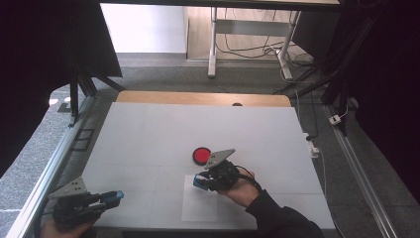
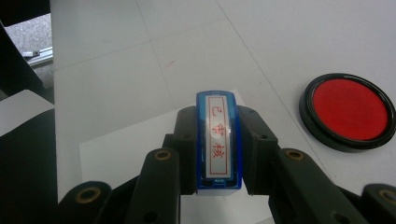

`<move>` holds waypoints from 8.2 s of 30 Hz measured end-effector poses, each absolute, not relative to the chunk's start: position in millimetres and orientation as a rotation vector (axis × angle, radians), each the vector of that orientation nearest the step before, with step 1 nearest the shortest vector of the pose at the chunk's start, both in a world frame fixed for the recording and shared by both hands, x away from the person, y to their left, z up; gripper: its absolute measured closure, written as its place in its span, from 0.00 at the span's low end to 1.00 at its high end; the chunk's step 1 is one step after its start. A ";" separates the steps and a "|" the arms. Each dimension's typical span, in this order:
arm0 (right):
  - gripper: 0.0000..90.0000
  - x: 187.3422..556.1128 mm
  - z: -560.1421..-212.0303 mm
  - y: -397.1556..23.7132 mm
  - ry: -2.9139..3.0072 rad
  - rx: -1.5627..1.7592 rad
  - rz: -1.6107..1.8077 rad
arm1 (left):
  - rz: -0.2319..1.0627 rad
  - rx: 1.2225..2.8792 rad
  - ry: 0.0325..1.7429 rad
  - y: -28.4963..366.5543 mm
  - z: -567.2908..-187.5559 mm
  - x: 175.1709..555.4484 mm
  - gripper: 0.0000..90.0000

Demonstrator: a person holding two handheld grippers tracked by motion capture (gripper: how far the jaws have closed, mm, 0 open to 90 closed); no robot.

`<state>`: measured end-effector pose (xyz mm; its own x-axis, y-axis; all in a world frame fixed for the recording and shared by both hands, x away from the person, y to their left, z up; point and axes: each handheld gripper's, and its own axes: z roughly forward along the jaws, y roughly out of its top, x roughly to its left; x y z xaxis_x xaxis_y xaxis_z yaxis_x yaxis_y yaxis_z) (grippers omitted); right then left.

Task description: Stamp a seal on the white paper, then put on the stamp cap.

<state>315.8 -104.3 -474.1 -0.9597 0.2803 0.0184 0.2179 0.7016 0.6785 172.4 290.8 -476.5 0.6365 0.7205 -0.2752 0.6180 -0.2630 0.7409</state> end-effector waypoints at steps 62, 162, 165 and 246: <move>0.79 320.0 -494.4 -101.6 2.857 0.506 1.035 | 0.137 1.987 1.043 289.5 -476.8 173.2 0.76; 0.79 308.0 -419.5 -122.3 2.674 0.448 1.422 | 0.133 2.005 1.040 286.1 -475.9 174.8 0.76; 0.79 307.5 -418.2 -122.3 2.674 0.431 1.426 | 0.127 2.003 1.023 284.7 -474.7 175.8 0.76; 0.79 294.9 -396.9 -121.5 2.733 0.248 1.655 | -0.243 2.146 0.158 129.7 -454.6 298.8 0.76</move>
<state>294.9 -121.5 -396.9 -0.9860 0.0995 0.1338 0.1647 0.4553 0.8750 298.8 129.7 -454.6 0.9721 0.0196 -0.2338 0.2055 -0.5519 0.8082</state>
